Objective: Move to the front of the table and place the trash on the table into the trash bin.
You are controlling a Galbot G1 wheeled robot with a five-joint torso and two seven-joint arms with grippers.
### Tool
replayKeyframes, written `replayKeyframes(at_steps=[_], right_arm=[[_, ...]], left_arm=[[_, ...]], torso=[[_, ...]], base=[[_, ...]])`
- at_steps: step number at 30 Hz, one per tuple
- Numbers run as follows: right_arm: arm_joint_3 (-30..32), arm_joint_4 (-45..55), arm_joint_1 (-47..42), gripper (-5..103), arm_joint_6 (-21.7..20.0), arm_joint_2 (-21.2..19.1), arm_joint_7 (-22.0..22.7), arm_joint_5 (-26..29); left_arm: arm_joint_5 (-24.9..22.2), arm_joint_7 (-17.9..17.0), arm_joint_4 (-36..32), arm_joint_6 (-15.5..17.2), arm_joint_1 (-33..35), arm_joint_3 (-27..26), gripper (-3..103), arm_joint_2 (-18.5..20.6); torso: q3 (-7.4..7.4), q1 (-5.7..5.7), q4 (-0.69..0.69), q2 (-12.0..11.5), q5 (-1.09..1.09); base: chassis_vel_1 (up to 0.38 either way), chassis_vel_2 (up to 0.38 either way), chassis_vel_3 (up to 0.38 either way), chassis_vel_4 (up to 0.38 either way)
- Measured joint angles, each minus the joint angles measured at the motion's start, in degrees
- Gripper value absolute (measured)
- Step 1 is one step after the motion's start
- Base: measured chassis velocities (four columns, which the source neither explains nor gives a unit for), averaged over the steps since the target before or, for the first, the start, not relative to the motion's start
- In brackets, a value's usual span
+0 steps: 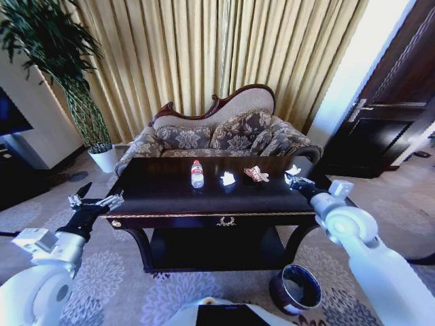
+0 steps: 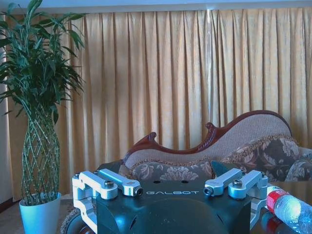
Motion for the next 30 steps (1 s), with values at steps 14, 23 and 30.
replayKeyframes(at_steps=[14,23,30], right_arm=[[1.11,6.91,-13.13,1,5.6,8.8,-3.82,-15.58],[1.49,8.31,-13.02,1,3.41,8.18,-3.97,-13.66],[1.21,8.38,-13.25,1,3.33,8.67,-3.9,-13.81]], left_arm=[[-1.64,-0.22,-1.39,1.55,-0.03,-0.16,100,-2.26],[-1.53,-0.33,-1.44,2.06,0.18,-0.49,100,-2.2],[-1.41,-0.32,-1.45,2.07,0.18,-0.4,100,-2.21]], torso=[[-0.01,0.0,-0.01,0.0,0.01],[0.01,0.01,0.01,-0.01,0.01],[0.01,0.02,0.0,-0.02,0.0]], base=[[0.0,0.0,0.0,0.0],[0.0,0.0,0.0,0.0],[0.053,-0.05,-0.048,0.037]])
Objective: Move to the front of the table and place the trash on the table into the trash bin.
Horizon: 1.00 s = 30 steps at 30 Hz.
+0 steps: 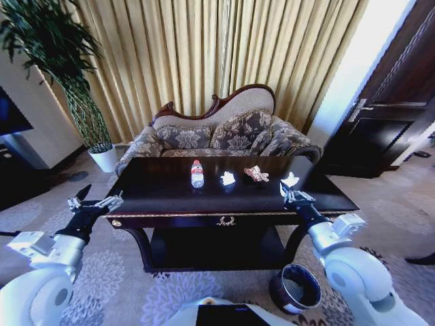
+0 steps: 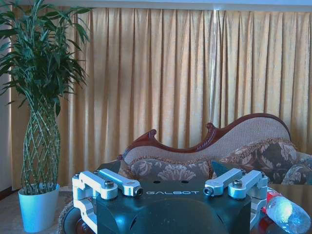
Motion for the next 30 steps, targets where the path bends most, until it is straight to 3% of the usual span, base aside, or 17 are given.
replayKeyframes(at_steps=[21,25,30], right_arm=[[-0.92,-1.59,-1.05,1,-0.86,2.54,-0.96,-2.0],[-1.08,-5.57,-1.14,1,-2.69,3.89,-1.37,-3.24],[-2.11,-20.27,1.19,1,-2.65,4.73,-1.79,-5.74]], left_arm=[[0.56,0.64,0.45,-0.01,0.33,0.41,100,-0.46],[0.99,0.68,0.57,0.22,0.37,0.41,100,-0.55],[2.13,0.69,0.77,0.43,0.31,0.22,100,-0.46]], torso=[[-0.03,-0.05,0.0,0.04,0.0],[0.0,-0.03,0.0,0.01,0.0],[0.02,0.03,-0.02,-0.02,0.02]], base=[[0.162,-0.158,-0.155,0.149],[0.013,-0.004,-0.006,0.012],[0.0,0.0,0.0,0.0]])
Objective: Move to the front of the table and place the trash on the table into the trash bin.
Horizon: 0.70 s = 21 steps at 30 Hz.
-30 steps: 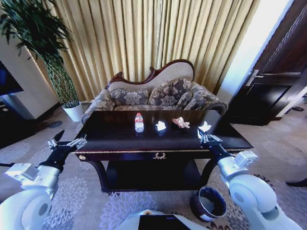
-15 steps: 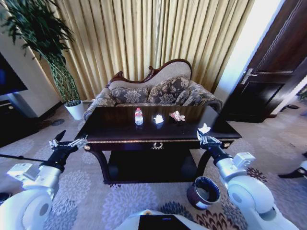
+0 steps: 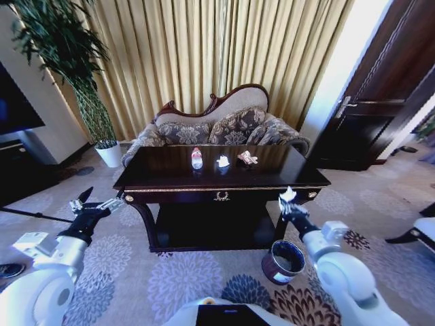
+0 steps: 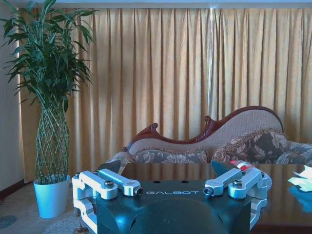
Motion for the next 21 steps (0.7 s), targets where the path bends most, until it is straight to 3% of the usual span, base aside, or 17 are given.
replayKeyframes(at_steps=[3,5,7,13,15,21], right_arm=[[-1.31,-17.13,5.52,1,3.3,-0.28,-0.05,-1.29],[-1.64,-19.74,6.42,1,3.81,-0.36,-0.04,-1.28],[-3.25,-28.42,9.66,1,5.27,-0.5,0.06,-0.54],[-5.08,-39.23,14.77,1,7.51,-0.01,0.07,-1.54],[-5.57,-46.88,18.7,1,9.18,0.7,0.16,-3.73],[-5.75,-55.0,22.34,1,11.21,1.56,0.3,-8.87]], left_arm=[[-0.25,0.0,-0.21,0.03,0.0,-0.4,100,0.2],[-0.3,0.01,-0.28,0.03,0.01,-0.4,100,0.22],[-0.39,0.01,-0.52,0.09,-0.06,-0.24,100,0.22],[-0.4,0.05,-0.68,0.25,-0.34,0.16,100,0.13],[-0.4,0.11,-0.74,0.26,-0.29,0.15,100,0.03],[-0.44,0.23,-0.77,0.27,-0.13,-0.22,100,0.05]], torso=[[-0.01,-0.01,0.02,0.01,0.0],[-0.01,-0.02,0.03,0.01,-0.01],[-0.02,-0.04,0.02,0.02,0.01],[-0.02,-0.03,0.02,0.01,-0.01],[-0.01,-0.03,0.03,0.02,-0.03],[-0.02,-0.03,0.03,0.02,-0.01]], base=[[0.0,0.0,0.0,0.0],[0.0,0.0,0.0,0.0],[0.0,0.0,0.0,0.0],[0.0,0.0,0.0,0.0],[0.0,0.0,0.0,0.0],[0.0,0.0,0.0,0.0]])
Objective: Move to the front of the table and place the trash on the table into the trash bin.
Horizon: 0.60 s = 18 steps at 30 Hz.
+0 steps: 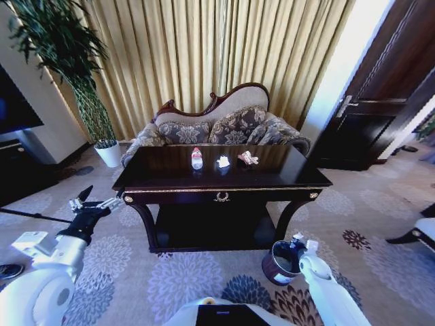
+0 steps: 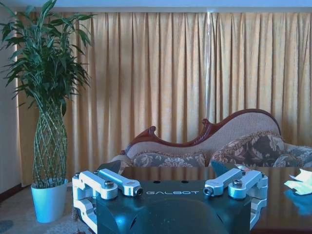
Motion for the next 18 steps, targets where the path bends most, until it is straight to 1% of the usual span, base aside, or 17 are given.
replayKeyframes(at_steps=[2,3,4,5,9,11,14,16,18], right_arm=[[0.09,-1.78,0.62,1,0.19,0.54,0.19,-2.11],[0.16,-2.3,0.78,-2,0.24,0.89,0.28,-2.95],[0.19,-2.59,0.87,2,0.27,1.25,0.59,-3.61],[0.19,-2.59,0.87,2,0.27,1.25,0.59,-3.61],[0.13,-3.47,1.51,23,0.54,2.57,2.48,-4.72],[0.13,-3.47,1.57,23,0.56,2.7,2.6,-4.78],[0.13,-2.89,1.63,39,0.58,3.09,2.81,-5.33],[0.13,-2.64,1.59,39,0.58,3.14,2.81,-5.45],[0.13,-2.02,1.27,50,0.58,3.24,2.82,-5.67]], left_arm=[[-0.04,0.07,0.0,-0.02,0.0,-0.03,100,-0.05],[-0.05,0.25,0.0,-0.05,0.02,-0.01,100,-0.2],[-0.05,0.55,0.02,-0.07,0.12,0.12,100,-0.42],[-0.05,0.55,0.02,-0.07,0.12,0.12,100,-0.42],[-0.02,1.22,0.04,-0.19,0.31,0.65,100,-0.93],[-0.02,1.29,0.05,-0.22,0.31,0.66,100,-0.93],[-0.08,1.76,0.12,-0.75,0.35,0.62,100,-0.9],[-0.09,1.91,0.17,-0.95,0.39,0.6,100,-0.9],[-0.1,2.34,0.36,-1.25,0.48,0.63,100,-1.09]], torso=[[0.0,0.0,-0.01,0.0,0.0],[0.0,0.0,-0.02,0.0,-0.01],[0.0,0.0,-0.01,0.0,-0.01],[0.0,0.0,-0.01,0.0,-0.01],[0.0,0.0,-0.01,0.0,0.0],[0.0,0.0,-0.01,0.0,0.0],[0.0,0.0,-0.01,0.0,-0.01],[0.0,0.0,-0.01,0.0,-0.01],[0.0,0.0,0.0,0.0,-0.01]], base=[[0.0,0.0,0.0,0.0],[0.0,0.0,0.0,0.0],[0.0,0.0,0.0,0.0],[0.0,0.0,0.0,0.0],[0.0,0.0,0.0,0.0],[0.0,0.0,0.0,0.0],[0.0,0.0,0.0,0.0],[0.0,0.0,0.0,0.0],[0.0,0.0,0.0,0.0]])
